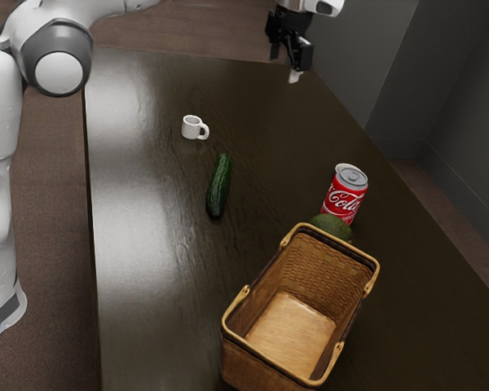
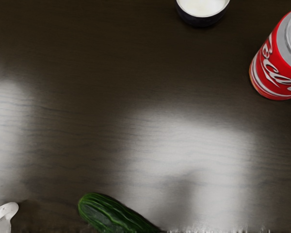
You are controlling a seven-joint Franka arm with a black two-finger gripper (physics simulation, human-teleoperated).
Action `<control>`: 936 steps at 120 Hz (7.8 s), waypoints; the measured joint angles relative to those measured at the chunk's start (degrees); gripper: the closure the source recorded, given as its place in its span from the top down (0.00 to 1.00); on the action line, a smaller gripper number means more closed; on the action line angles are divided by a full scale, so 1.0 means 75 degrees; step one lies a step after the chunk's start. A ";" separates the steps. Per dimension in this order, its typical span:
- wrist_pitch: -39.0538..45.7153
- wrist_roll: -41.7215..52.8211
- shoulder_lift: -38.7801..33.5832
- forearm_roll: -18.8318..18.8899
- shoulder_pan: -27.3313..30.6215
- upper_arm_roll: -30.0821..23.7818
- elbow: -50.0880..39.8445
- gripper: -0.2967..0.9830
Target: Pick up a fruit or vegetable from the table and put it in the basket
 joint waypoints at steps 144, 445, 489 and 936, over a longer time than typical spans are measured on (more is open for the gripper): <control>-0.0425 -0.1368 -0.2701 0.0367 -0.4235 0.0976 -0.4150 0.77; 0.5181 -0.8878 -0.1188 -0.0163 -0.1355 0.1947 -0.7576 0.77; 0.5285 -0.8809 -0.1151 -0.0159 -0.1192 0.1888 -0.7560 0.55; 0.3898 -0.6915 -0.1534 0.0135 -0.3247 -0.1546 -0.3890 0.75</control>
